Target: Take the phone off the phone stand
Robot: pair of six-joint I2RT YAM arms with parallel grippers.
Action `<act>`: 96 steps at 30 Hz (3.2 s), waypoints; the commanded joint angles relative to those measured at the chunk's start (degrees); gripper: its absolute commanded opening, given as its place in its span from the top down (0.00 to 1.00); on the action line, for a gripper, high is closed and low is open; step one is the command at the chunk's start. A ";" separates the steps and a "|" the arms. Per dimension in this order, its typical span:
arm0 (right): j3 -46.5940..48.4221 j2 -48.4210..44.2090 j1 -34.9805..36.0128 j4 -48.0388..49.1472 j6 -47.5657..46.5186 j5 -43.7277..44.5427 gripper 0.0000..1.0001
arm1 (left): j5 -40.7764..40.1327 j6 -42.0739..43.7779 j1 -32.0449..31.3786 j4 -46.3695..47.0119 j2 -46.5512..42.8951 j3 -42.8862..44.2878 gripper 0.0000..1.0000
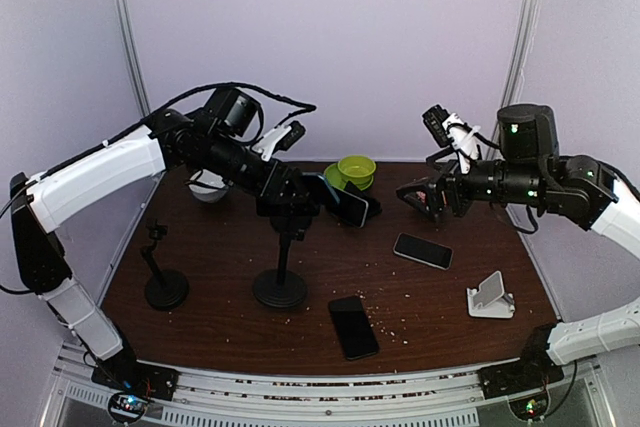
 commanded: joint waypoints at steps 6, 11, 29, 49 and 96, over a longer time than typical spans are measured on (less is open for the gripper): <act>-0.80 0.84 7.21 1.79 -3.91 -0.77 0.00 | 5.23 0.84 -2.62 2.49 3.01 9.57 1.00; 1.18 4.75 12.09 3.88 -4.81 3.92 0.02 | 5.13 0.08 -3.25 0.74 3.05 10.91 1.00; 7.24 19.03 19.88 14.46 -3.47 25.77 0.45 | 2.41 -0.37 -5.40 -1.02 -3.38 7.03 1.00; 10.83 22.85 20.69 14.62 -2.82 23.44 0.97 | 3.64 -2.32 -5.50 0.74 -3.96 6.69 1.00; 14.14 21.49 25.55 7.38 5.46 19.27 1.00 | -4.38 -5.23 -5.91 -9.93 -5.72 5.59 1.00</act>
